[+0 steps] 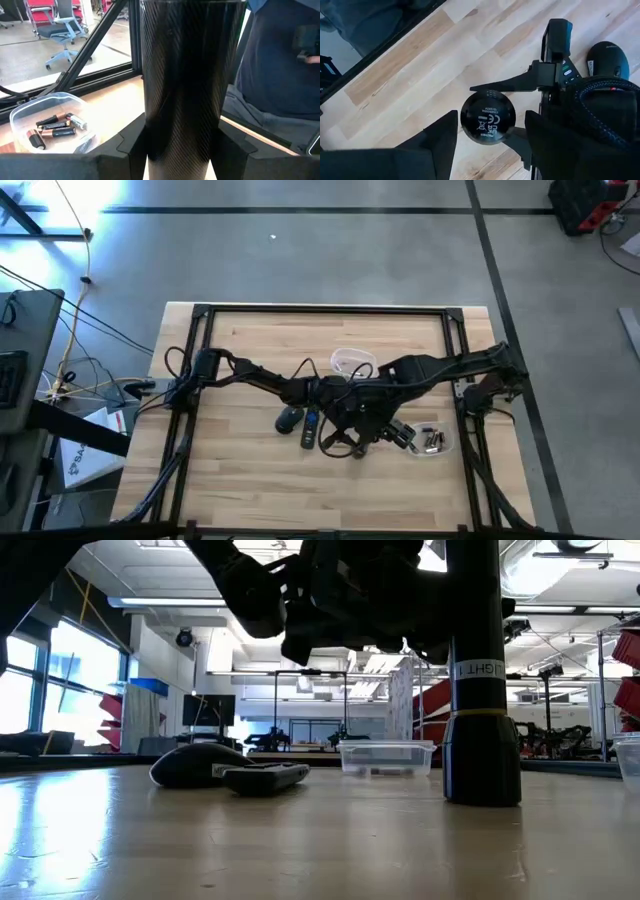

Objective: Insert battery
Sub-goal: Close the flashlight battery compartment

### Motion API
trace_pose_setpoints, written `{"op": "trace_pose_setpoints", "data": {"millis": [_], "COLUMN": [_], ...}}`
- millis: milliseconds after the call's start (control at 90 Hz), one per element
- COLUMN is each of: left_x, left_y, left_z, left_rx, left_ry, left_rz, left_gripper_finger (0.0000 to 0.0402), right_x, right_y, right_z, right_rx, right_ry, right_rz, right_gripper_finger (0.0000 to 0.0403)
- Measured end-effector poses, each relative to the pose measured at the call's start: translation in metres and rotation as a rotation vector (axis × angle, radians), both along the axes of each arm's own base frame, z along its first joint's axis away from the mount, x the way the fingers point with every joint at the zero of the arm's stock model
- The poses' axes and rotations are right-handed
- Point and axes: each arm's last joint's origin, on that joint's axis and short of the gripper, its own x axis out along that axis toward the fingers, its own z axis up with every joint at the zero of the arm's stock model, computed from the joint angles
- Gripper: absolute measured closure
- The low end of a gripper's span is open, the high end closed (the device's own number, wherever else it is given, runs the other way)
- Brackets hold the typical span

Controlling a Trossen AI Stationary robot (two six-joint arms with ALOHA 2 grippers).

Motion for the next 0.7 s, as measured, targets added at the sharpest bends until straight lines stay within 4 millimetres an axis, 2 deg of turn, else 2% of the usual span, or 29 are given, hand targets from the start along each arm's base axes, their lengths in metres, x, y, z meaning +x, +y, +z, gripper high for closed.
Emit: {"op": "trace_pose_setpoints", "data": {"millis": [700], "left_x": [-0.0001], "left_y": [-0.0001], "left_z": [0.0000], "left_rx": [-0.001], "left_ry": [-0.001], "left_rz": [-0.007], "left_gripper_finger": [0.0255], "right_x": [-0.0001], "right_y": [0.0003], "right_z": [-0.0002], "right_rx": [0.004], "right_ry": [-0.003], "right_rz": [0.016], "right_gripper_finger": [0.0262]}}
